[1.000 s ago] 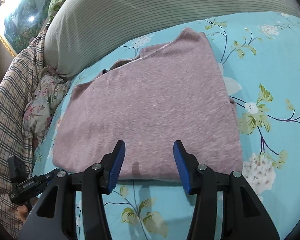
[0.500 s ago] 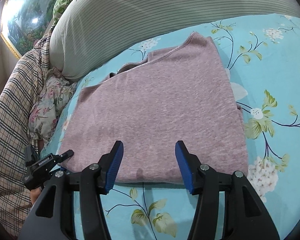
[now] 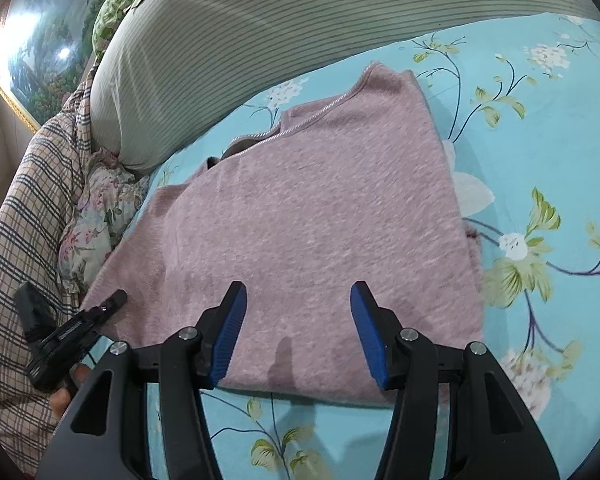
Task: Fold small clothes
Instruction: 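Grasp the folded sweater's edge with the left gripper and fold it over again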
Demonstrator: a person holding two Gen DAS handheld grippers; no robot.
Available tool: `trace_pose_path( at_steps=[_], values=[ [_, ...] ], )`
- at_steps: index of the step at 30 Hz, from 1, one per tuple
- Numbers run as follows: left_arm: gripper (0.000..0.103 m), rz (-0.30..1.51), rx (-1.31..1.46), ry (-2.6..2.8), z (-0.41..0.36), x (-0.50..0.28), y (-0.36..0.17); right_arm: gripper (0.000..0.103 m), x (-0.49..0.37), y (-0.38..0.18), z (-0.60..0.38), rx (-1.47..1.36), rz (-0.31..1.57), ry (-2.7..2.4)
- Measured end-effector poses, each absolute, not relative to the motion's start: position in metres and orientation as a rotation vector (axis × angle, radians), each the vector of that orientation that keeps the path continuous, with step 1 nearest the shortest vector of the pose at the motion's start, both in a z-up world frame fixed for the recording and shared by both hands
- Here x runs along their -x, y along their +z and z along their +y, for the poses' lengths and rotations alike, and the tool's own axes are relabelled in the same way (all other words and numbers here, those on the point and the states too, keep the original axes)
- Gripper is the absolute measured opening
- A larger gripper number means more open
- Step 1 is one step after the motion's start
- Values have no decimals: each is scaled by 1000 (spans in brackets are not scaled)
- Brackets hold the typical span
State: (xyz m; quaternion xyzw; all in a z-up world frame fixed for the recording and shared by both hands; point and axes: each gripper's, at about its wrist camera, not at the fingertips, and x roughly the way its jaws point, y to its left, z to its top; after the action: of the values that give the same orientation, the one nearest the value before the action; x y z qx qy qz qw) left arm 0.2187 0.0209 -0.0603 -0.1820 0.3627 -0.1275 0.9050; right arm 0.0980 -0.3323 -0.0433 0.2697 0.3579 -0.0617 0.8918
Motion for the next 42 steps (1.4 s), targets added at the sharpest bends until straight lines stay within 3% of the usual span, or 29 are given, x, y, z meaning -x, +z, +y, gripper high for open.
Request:
trace_pose_path(
  at_steps=[5, 12, 14, 25, 26, 27, 28, 30, 37, 42],
  values=[
    [7, 720, 201, -398, -49, -210, -42, 55, -108, -37, -349, -593, 735, -94],
    [8, 794, 22, -541, -126, -203, -72, 58, -144, -39, -355, -647, 777, 5],
    [8, 808, 15, -556, -132, -202, -79, 62, -159, -43, -349, -645, 797, 42],
    [7, 793, 113, -597, -103, -197, -68, 62, -285, -72, -324, -647, 937, 192],
    [7, 791, 114, -600, -102, -197, -66, 58, -294, -73, -325, -653, 917, 196],
    [7, 791, 112, -601, -100, -196, -65, 37, -298, -72, -326, -661, 899, 204],
    [7, 791, 109, -600, -99, -197, -65, 25, -300, -69, -327, -668, 886, 203],
    [7, 789, 103, -593, -104, -198, -62, 20, -297, -58, -330, -661, 843, 203],
    [7, 764, 104, -666, -131, -191, -39, 19, -253, -5, -370, -553, 711, 127],
    [8, 789, 95, -755, -182, -189, -43, 19, -229, -14, -425, -529, 733, -4]
  ],
)
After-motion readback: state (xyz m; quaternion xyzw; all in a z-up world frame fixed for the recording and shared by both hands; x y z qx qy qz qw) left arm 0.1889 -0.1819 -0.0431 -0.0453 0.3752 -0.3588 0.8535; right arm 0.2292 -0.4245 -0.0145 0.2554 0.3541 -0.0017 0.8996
